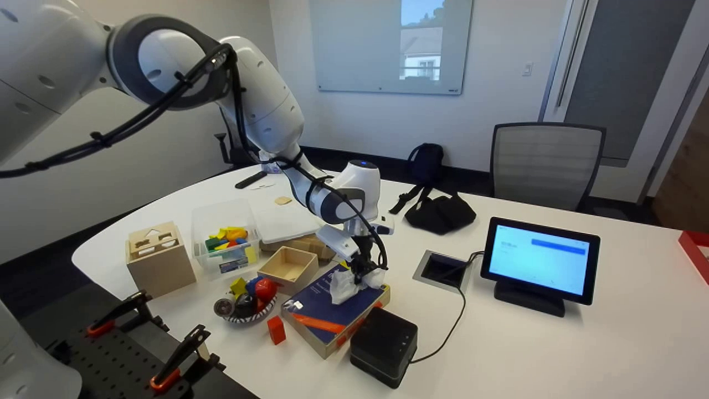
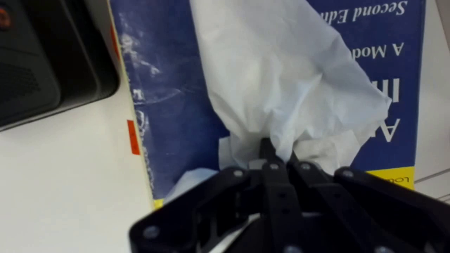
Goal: Use the paper towel to wipe the book
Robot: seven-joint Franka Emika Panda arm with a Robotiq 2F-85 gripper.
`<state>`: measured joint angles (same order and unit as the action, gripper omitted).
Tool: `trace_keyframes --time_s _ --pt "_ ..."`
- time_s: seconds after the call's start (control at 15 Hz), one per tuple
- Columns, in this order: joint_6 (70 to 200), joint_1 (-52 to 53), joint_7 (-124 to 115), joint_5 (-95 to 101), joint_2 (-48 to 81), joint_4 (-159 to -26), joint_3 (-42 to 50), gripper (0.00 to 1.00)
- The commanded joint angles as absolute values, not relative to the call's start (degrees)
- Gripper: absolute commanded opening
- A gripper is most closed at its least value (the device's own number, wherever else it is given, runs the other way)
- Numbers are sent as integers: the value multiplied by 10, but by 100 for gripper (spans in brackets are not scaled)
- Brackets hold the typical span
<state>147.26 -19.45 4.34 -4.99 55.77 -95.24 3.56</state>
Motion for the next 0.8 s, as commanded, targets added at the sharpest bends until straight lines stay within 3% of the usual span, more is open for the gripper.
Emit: trace_keyframes --time_s 0.0,0.73 --pt "1437 -183 60 -52 574 -921 20 1" --pt "1420 -159 33 -54 547 -990 33 1"
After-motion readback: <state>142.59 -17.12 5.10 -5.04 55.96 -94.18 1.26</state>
